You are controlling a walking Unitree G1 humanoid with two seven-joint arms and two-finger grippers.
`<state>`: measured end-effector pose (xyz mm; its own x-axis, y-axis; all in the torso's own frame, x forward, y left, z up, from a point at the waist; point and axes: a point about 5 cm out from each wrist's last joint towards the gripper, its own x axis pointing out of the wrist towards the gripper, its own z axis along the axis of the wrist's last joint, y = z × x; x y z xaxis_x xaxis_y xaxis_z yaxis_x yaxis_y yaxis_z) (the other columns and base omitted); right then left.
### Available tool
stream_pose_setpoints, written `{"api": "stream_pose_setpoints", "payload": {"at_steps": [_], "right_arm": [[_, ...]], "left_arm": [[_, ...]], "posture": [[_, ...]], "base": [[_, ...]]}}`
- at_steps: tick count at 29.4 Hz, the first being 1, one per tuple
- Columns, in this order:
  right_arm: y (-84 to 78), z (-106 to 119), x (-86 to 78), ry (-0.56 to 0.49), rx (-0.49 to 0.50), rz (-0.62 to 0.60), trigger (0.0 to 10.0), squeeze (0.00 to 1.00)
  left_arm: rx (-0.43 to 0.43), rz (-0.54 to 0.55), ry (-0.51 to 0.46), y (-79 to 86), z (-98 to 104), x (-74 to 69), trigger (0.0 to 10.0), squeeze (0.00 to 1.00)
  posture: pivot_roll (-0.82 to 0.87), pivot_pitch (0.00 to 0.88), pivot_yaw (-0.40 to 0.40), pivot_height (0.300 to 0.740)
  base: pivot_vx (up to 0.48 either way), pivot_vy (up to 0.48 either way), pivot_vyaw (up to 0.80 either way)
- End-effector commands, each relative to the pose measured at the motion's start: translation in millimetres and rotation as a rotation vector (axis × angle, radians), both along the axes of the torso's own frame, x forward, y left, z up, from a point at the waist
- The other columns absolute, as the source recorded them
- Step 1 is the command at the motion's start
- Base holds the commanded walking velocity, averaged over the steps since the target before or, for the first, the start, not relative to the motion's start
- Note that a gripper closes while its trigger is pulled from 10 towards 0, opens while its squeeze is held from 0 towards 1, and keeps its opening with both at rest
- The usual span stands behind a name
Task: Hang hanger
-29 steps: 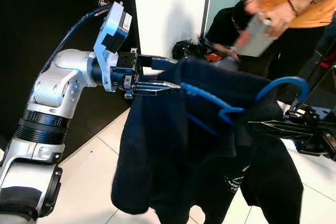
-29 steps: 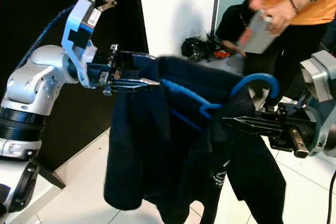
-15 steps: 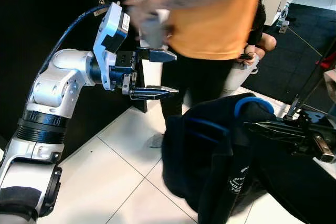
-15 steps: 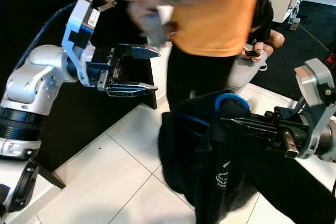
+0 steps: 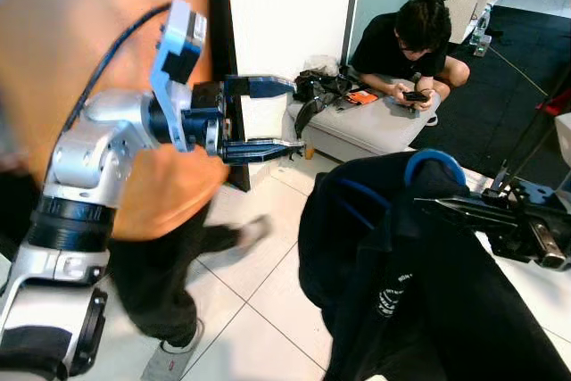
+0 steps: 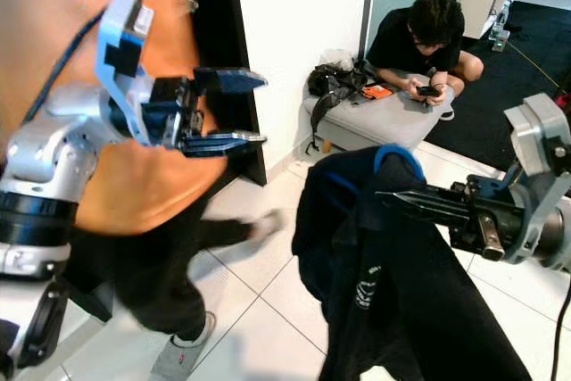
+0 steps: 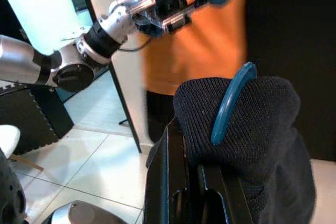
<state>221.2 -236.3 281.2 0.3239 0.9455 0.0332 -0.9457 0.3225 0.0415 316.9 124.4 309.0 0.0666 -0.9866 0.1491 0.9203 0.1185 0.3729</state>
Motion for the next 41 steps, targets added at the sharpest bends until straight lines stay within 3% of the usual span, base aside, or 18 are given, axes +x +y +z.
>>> {"api": "stream_pose_setpoints", "payload": {"at_steps": [1, 8, 10, 16, 24, 25, 26, 28, 29, 30, 32, 33, 37, 40, 41], "right_arm": [[1.0, 8, -2.6, -0.053, 0.019, 0.012, 0.0, 0.0], [0.8, 12, -2.5, -0.07, 0.024, 0.021, 0.0, 0.0], [1.5, 21, -7.3, -0.09, 0.036, 0.069, 0.0, 0.0], [1.1, 33, -14.0, -0.11, 0.049, 0.124, 0.0, 0.0], [7.6, 47, -29.6, -0.118, 0.02, 0.268, 0.0, 0.0], [9.9, 48, -31.3, -0.112, 0.015, 0.292, 0.0, 0.0], [9.9, 48, -31.3, -0.112, 0.015, 0.292, 0.0, 0.0], [14.6, 44, -33.9, -0.083, -0.004, 0.331, 0.0, 0.0], [14.6, 44, -33.9, -0.083, -0.004, 0.331, 0.0, 0.0], [17.7, 39, -35.4, -0.057, -0.01, 0.353, 0.0, 0.0], [18.3, 39, -35.9, -0.05, -0.008, 0.358, 0.0, 0.0], [20.0, 37, -36.3, -0.042, -0.009, 0.366, 0.0, 0.0], [21.4, 36, -37.0, -0.032, -0.008, 0.375, 0.0, 0.0], [26.1, 31, -37.7, -0.006, -0.02, 0.396, 0.0, 0.0], [26.1, 31, -37.7, -0.006, -0.02, 0.396, 0.0, 0.0]], "left_arm": [[-0.001, -0.008, 0.0, -1.7, 0, -2.4, 10.0, 1.0], [-0.012, 0.014, 0.046, -3.0, -11, -0.2, 10.0, 1.0], [-0.02, 0.024, 0.127, 0.4, -26, 3.3, 10.0, 1.0], [-0.036, 0.035, 0.185, 5.7, -36, 5.9, 10.0, 1.0], [-0.156, -0.022, 0.193, 17.5, -20, 2.7, 10.0, 1.0], [-0.18, -0.045, 0.176, 18.8, -13, 0.0, 10.0, 0.88], [-0.18, -0.045, 0.176, 18.8, -13, 0.0, 10.0, 0.88], [-0.24, -0.122, 0.15, 21.5, 5, -8.2, 10.0, 0.54], [-0.24, -0.122, 0.15, 21.5, 5, -8.2, 10.0, 0.54], [-0.276, -0.216, 0.143, 25.5, 18, -19.0, 10.0, 0.38], [-0.281, -0.241, 0.144, 26.6, 21, -22.0, 10.0, 0.38], [-0.269, -0.273, 0.143, 26.7, 22, -26.4, 10.0, 0.28], [-0.256, -0.298, 0.145, 26.1, 22, -29.8, 10.0, 0.26], [-0.195, -0.341, 0.151, 20.1, 18, -36.7, 10.0, 0.14], [-0.195, -0.341, 0.151, 20.1, 18, -36.7, 10.0, 0.14]], "posture": [[0.01, 0.043, 0.029, 0.74], [0.01, 0.042, 0.03, 0.74], [0.01, 0.047, 0.034, 0.74], [0.01, 0.051, 0.036, 0.74], [0.01, 0.053, 0.034, 0.74], [0.01, 0.052, 0.033, 0.74], [0.01, 0.052, 0.033, 0.74], [0.01, 0.051, 0.032, 0.74], [0.01, 0.051, 0.032, 0.74], [0.01, 0.051, 0.032, 0.74], [0.01, 0.051, 0.032, 0.74], [0.01, 0.051, 0.03, 0.74], [0.01, 0.051, 0.03, 0.74], [0.01, 0.051, 0.03, 0.74], [0.01, 0.051, 0.03, 0.74]], "base": [[0.0, 0.0, 0.0], [0.0, 0.0, 0.0], [0.0, 0.0, 0.0], [0.0, 0.0, 0.0], [0.0, 0.0, 0.0], [0.0, 0.0, 0.0], [0.0, 0.0, 0.0], [0.0, 0.0, 0.0], [0.0, 0.0, 0.0], [0.0, 0.0, 0.0], [0.0, 0.0, 0.0], [0.0, 0.0, 0.0], [0.0, 0.0, 0.0], [0.0, 0.0, 0.0], [0.0, 0.0, 0.0]]}}
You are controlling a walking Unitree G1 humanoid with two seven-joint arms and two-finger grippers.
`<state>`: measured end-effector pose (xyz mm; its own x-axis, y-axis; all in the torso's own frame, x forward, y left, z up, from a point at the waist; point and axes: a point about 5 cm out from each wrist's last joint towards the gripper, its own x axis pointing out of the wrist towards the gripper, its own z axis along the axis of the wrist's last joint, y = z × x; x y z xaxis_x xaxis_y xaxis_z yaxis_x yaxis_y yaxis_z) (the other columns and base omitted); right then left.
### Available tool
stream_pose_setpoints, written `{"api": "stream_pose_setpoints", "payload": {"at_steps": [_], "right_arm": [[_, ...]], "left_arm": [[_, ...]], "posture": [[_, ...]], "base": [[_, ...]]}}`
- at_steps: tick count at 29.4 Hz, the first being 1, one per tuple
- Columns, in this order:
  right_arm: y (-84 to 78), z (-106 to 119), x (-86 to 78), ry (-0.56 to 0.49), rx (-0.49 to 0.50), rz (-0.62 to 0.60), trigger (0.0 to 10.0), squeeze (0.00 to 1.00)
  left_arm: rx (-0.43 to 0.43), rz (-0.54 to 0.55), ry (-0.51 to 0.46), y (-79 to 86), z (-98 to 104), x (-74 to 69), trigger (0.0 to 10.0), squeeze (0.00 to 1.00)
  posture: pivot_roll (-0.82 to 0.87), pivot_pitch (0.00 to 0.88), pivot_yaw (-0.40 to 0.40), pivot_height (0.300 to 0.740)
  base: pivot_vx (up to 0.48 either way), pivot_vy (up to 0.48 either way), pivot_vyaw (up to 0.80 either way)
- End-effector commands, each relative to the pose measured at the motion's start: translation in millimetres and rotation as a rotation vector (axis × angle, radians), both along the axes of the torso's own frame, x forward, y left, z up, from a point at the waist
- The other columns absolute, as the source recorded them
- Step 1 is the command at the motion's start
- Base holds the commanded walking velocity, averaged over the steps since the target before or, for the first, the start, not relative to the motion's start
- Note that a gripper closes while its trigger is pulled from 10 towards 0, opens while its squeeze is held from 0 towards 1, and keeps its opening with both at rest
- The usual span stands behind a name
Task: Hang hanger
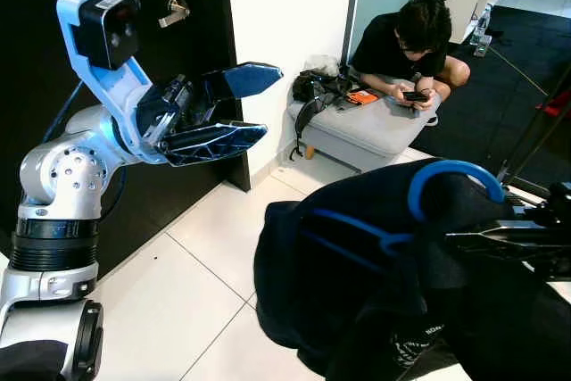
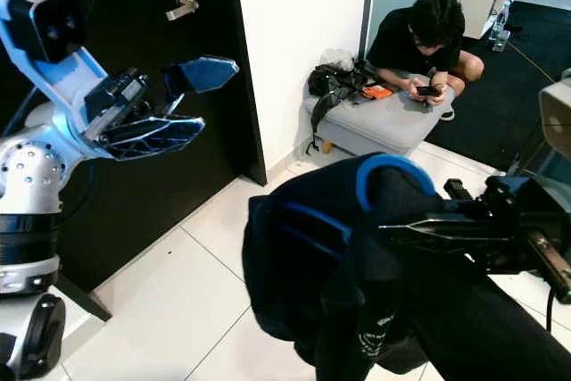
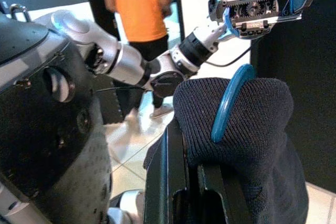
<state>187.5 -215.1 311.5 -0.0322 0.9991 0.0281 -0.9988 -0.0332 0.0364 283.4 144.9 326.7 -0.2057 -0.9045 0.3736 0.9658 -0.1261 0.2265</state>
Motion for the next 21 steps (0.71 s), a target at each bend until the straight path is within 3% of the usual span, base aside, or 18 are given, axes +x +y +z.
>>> {"api": "stream_pose_setpoints", "payload": {"at_steps": [1, 2, 3, 6, 13, 18, 21], "right_arm": [[7.4, -2, -3.8, 0.007, -0.022, 0.045, 0.0, 0.0], [7.4, -2, -3.8, 0.007, -0.022, 0.045, 0.0, 0.0], [10.3, -5, -4.0, 0.018, -0.033, 0.059, 0.0, 0.0], [18.9, -14, -4.7, 0.038, -0.066, 0.096, 0.0, 0.0], [31.2, -25, -3.4, 0.052, -0.097, 0.137, 0.0, 0.0], [34.2, -27, -1.8, 0.052, -0.1, 0.145, 0.0, 0.0], [34.7, -26, 0.5, 0.048, -0.097, 0.144, 0.0, 0.0]], "left_arm": [[0.058, -0.038, -0.007, -5.1, -3, -6.0, 10.0, 0.07], [0.058, -0.038, -0.007, -5.1, -3, -6.0, 10.0, 0.07], [0.09, -0.048, -0.008, -10.2, -6, -7.3, 10.0, 0.0], [0.11, -0.032, 0.004, -23.9, -12, -5.3, 10.0, 0.0], [0.101, 0.003, 0.029, -39.2, -15, -1.4, 10.0, 0.0], [0.12, 0.016, 0.035, -41.5, -18, -0.5, 10.0, 0.0], [0.182, 0.013, 0.024, -41.6, -23, -3.0, 10.0, 0.0]], "posture": [[0.01, 0.053, 0.028, 0.74], [0.01, 0.053, 0.028, 0.74], [0.01, 0.053, 0.028, 0.74], [0.01, 0.053, 0.032, 0.74], [0.01, 0.052, 0.033, 0.74], [0.01, 0.051, 0.033, 0.74], [0.02, 0.049, 0.032, 0.74]], "base": [[0.0, 0.0, 0.0], [0.0, 0.0, 0.0], [0.0, 0.0, 0.0], [0.0, 0.0, 0.0], [0.0, 0.0, 0.0], [0.0, 0.0, 0.0], [0.0, 0.0, 0.0]]}}
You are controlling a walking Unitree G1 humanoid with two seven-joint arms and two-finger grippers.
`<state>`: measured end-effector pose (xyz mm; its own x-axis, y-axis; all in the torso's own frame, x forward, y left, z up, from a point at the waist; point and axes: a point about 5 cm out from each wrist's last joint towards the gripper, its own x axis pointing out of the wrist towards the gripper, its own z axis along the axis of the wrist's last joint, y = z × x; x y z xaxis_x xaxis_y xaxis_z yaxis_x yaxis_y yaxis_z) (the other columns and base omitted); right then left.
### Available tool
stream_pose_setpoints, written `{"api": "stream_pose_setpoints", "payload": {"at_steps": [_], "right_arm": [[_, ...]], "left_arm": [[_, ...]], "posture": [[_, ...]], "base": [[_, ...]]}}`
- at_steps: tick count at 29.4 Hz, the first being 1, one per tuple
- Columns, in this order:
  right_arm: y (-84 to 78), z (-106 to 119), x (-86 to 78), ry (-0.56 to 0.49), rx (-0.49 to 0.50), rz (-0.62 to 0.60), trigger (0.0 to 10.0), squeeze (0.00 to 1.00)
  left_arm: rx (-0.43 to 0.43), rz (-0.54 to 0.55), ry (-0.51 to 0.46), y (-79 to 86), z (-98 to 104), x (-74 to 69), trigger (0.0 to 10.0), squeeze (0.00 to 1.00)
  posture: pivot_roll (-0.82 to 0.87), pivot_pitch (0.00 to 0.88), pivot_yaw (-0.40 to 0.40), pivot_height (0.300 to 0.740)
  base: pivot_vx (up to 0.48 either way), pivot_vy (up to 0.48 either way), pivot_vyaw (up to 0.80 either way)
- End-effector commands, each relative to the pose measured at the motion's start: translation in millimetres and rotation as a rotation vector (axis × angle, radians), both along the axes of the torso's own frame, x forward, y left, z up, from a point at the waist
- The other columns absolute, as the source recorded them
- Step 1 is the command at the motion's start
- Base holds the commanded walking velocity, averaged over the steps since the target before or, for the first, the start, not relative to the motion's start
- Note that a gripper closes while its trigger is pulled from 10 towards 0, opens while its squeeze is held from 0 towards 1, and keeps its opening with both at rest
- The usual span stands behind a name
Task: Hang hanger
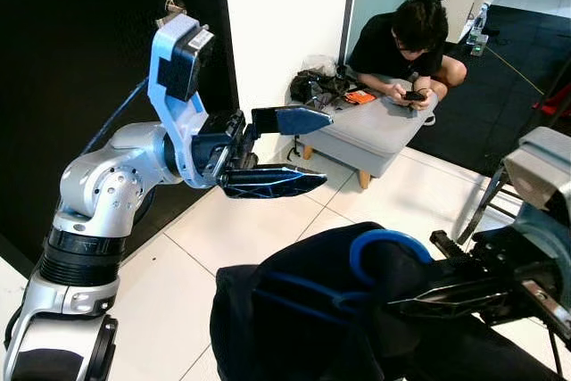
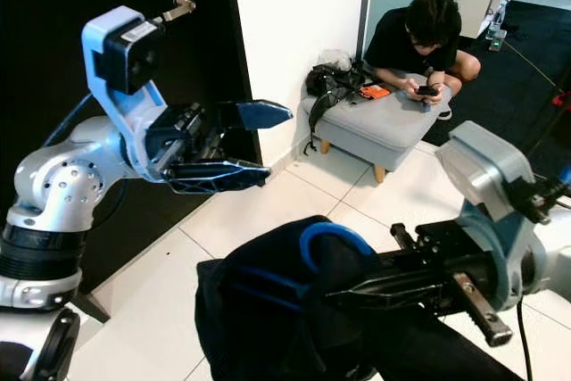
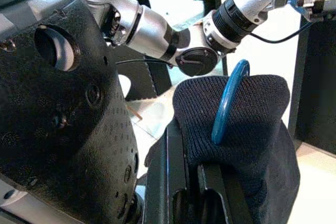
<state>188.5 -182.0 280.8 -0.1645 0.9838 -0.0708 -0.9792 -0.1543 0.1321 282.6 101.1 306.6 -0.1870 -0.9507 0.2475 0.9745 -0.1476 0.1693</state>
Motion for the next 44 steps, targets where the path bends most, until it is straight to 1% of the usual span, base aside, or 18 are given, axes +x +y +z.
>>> {"api": "stream_pose_setpoints", "payload": {"at_steps": [1, 2, 3, 4, 6, 10, 11, 18, 25, 31, 33, 37, 38, 39, 40, 41, 42, 44], "right_arm": [[1.7, 4, -0.5, -0.037, 0.014, 0.014, 0.0, 0.0], [1.7, 4, -0.5, -0.037, 0.014, 0.014, 0.0, 0.0], [1.1, 5, 1.0, -0.041, 0.015, 0.007, 0.0, 0.0], [0.5, 6, 2.5, -0.046, 0.016, -0.001, 0.0, 0.0], [-0.3, 7, 3.9, -0.052, 0.018, -0.01, 0.0, 0.0], [-0.9, 8, 5.4, -0.06, 0.019, -0.017, 0.0, 0.0], [-2.0, 9, 7.0, -0.07, 0.018, -0.026, 0.0, 0.0], [-2.9, 9, 9.0, -0.079, 0.014, -0.035, 0.0, 0.0], [3.0, 2, 12.0, -0.071, 0.001, -0.04, 0.0, 0.0], [8.1, 0, 16.5, -0.078, 0.017, -0.038, 0.0, 0.0], [8.8, 0, 16.9, -0.08, 0.019, -0.036, 0.0, 0.0], [8.8, 0, 16.9, -0.08, 0.019, -0.036, 0.0, 0.0], [9.7, -1, 17.9, -0.081, 0.02, -0.037, 0.0, 0.0], [9.7, -1, 17.9, -0.081, 0.02, -0.037, 0.0, 0.0], [10.9, -1, 19.7, -0.085, 0.023, -0.04, 0.0, 0.0], [10.9, -1, 19.7, -0.085, 0.023, -0.04, 0.0, 0.0], [12.8, -1, 21.1, -0.089, 0.029, -0.04, 0.0, 0.0], [12.8, -1, 21.1, -0.089, 0.029, -0.04, 0.0, 0.0]], "left_arm": [[0.038, 0.004, -0.014, 2.2, -3, -2.1, 10.0, 0.0], [0.038, 0.004, -0.014, 2.2, -3, -2.1, 10.0, 0.0], [0.074, -0.007, -0.019, 3.7, -6, -4.4, 10.0, 0.0], [0.099, -0.025, -0.018, 5.4, -8, -7.3, 9.4, 0.0], [0.11, -0.043, -0.019, 7.1, -9, -10.0, 9.2, 0.0], [0.11, -0.056, -0.02, 7.8, -8, -12.1, 9.0, 0.0], [0.085, -0.077, -0.019, 7.4, -6, -15.1, 8.8, 0.0], [0.067, -0.087, -0.019, 3.9, -5, -17.4, 8.7, 0.0], [0.042, -0.107, -0.023, -13.6, -7, -20.0, 8.7, 0.0], [0.051, -0.136, -0.014, -20.1, -11, -22.5, 8.5, 0.0], [0.051, -0.138, -0.012, -20.7, -11, -22.9, 8.3, 0.0], [0.051, -0.138, -0.012, -20.7, -11, -22.9, 8.3, 0.0], [0.053, -0.144, -0.011, -21.2, -11, -23.5, 7.6, 0.0], [0.053, -0.144, -0.011, -21.2, -11, -23.5, 7.6, 0.0], [0.059, -0.147, -0.011, -22.0, -12, -23.9, 6.5, 0.0], [0.059, -0.147, -0.011, -22.0, -12, -23.9, 6.5, 0.0], [0.065, -0.149, -0.009, -23.0, -13, -24.4, 4.9, 0.0], [0.065, -0.149, -0.009, -23.0, -13, -24.4, 4.9, 0.0]], "posture": [[0.02, 0.049, 0.032, 0.74], [0.02, 0.049, 0.032, 0.74], [0.02, 0.049, 0.032, 0.74], [0.02, 0.047, 0.031, 0.74], [0.02, 0.046, 0.031, 0.74], [0.02, 0.045, 0.031, 0.74], [0.02, 0.041, 0.03, 0.74], [0.02, 0.036, 0.029, 0.74], [0.02, 0.034, 0.032, 0.74], [0.02, 0.036, 0.035, 0.74], [0.02, 0.036, 0.035, 0.74], [0.02, 0.036, 0.035, 0.74], [0.02, 0.036, 0.035, 0.74], [0.02, 0.036, 0.035, 0.74], [0.02, 0.038, 0.037, 0.74], [0.02, 0.038, 0.037, 0.74], [0.02, 0.038, 0.037, 0.74], [0.02, 0.038, 0.037, 0.74]], "base": [[0.0, 0.0, 0.0], [0.0, 0.0, 0.0], [0.0, 0.0, 0.0], [0.0, 0.0, 0.0], [0.0, 0.0, 0.0], [0.0, 0.0, 0.0], [0.0, 0.0, 0.0], [0.0, 0.0, 0.0], [0.0, 0.0, 0.0], [0.0, 0.0, 0.0], [0.0, 0.0, 0.0], [0.0, 0.0, 0.0], [0.0, 0.0, 0.0], [0.0, 0.0, 0.0], [0.0, 0.0, 0.0], [0.0, 0.0, 0.0], [0.0, 0.0, 0.0], [0.0, 0.0, 0.0]]}}
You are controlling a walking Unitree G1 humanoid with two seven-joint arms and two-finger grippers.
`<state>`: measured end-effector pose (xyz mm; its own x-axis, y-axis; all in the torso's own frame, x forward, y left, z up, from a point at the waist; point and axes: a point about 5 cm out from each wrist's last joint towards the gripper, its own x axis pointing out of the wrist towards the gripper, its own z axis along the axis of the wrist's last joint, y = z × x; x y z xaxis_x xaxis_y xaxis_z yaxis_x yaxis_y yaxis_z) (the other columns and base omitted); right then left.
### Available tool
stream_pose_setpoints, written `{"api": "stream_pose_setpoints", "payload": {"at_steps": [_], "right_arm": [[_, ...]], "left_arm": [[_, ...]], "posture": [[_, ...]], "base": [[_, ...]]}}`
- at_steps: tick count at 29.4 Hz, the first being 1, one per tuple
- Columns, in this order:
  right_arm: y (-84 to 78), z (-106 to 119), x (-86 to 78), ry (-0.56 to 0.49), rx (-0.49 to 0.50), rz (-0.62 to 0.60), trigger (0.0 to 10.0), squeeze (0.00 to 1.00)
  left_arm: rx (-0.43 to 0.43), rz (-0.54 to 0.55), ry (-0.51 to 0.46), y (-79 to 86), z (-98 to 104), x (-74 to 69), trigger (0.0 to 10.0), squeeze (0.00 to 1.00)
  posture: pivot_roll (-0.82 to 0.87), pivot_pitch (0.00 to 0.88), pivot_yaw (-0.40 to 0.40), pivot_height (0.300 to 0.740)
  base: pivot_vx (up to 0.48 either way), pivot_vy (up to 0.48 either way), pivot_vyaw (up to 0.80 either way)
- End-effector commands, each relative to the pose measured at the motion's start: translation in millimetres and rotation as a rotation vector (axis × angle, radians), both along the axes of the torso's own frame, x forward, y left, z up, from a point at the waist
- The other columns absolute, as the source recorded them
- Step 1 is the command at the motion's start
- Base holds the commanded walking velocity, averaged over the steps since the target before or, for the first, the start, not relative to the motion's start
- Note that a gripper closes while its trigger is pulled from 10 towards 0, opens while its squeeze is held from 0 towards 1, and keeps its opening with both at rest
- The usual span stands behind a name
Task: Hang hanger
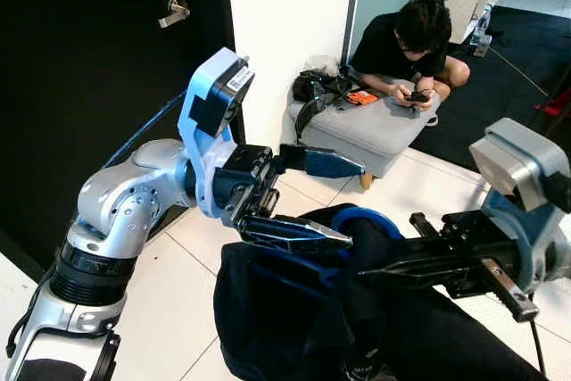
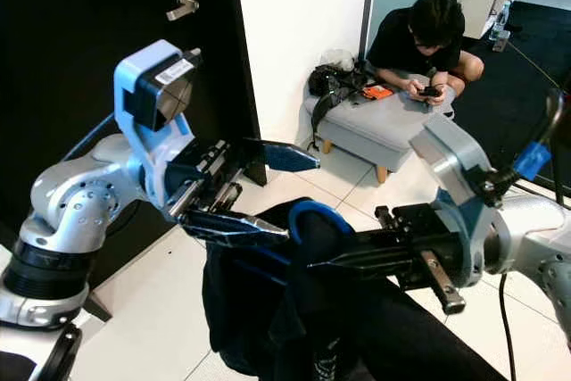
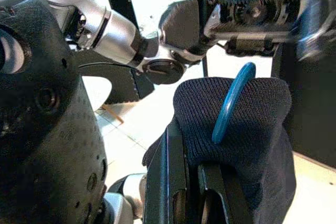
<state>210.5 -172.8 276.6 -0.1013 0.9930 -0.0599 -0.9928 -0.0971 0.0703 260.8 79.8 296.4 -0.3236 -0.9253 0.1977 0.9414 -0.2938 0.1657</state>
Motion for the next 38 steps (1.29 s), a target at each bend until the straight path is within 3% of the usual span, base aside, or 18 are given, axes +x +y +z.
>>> {"api": "stream_pose_setpoints", "payload": {"at_steps": [1, 3, 4, 11, 12, 23, 24, 28, 29, 38], "right_arm": [[5.3, 4, 0.4, -0.034, 0.013, 0.021, 0.0, 0.0], [6.4, 4, 1.2, -0.038, 0.017, 0.022, 0.0, 0.0], [7.3, 5, 1.8, -0.043, 0.021, 0.023, 0.0, 0.0], [8.9, 6, 3.8, -0.052, 0.029, 0.023, 0.0, 0.0], [9.6, 6, 4.2, -0.054, 0.031, 0.024, 0.0, 0.0], [12.5, 7, 5.8, -0.061, 0.037, 0.032, 0.0, 0.0], [12.7, 7, 6.1, -0.061, 0.037, 0.033, 0.0, 0.0], [12.9, 7, 6.3, -0.062, 0.038, 0.033, 0.0, 0.0], [13.1, 7, 6.4, -0.061, 0.039, 0.034, 0.0, 0.0], [14.5, 5, 6.1, -0.056, 0.031, 0.037, 0.0, 0.0]], "left_arm": [[0.02, -0.006, 0.0, -2.7, -4, -2.8, 2.8, 0.0], [0.024, -0.006, 0.002, -3.4, -5, -2.9, 2.3, 0.0], [0.03, -0.008, 0.005, -4.0, -6, -3.0, 0.0, 0.0], [0.044, -0.008, 0.011, -5.1, -9, -2.6, 0.0, 0.0], [0.048, -0.001, 0.008, -6.0, -10, -2.1, 9.7, 0.0], [0.044, -0.008, 0.001, -8.4, -9, -3.3, 10.0, 0.0], [0.035, -0.018, 0.006, -8.6, -8, -4.0, 6.9, 0.0], [0.028, -0.024, 0.01, -8.8, -7, -4.4, 6.9, 0.0], [0.015, -0.028, 0.016, -8.9, -6, -4.4, 0.0, 0.0], [-0.031, -0.023, 0.018, -6.5, 0, -2.2, 0.0, 0.0]], "posture": [[0.02, 0.04, 0.037, 0.74], [0.02, 0.04, 0.037, 0.74], [0.02, 0.04, 0.037, 0.74], [0.02, 0.041, 0.039, 0.74], [0.02, 0.041, 0.04, 0.74], [0.02, 0.042, 0.039, 0.74], [0.02, 0.042, 0.039, 0.74], [0.02, 0.042, 0.039, 0.74], [0.02, 0.043, 0.039, 0.74], [0.02, 0.043, 0.039, 0.74]], "base": [[0.0, 0.0, 0.0], [0.0, 0.0, 0.0], [0.0, 0.0, 0.0], [0.0, 0.0, 0.0], [0.0, 0.0, 0.0], [0.0, 0.0, 0.0], [0.0, 0.0, 0.0], [0.0, 0.0, 0.0], [0.0, 0.0, 0.0], [0.0, 0.0, 0.0]]}}
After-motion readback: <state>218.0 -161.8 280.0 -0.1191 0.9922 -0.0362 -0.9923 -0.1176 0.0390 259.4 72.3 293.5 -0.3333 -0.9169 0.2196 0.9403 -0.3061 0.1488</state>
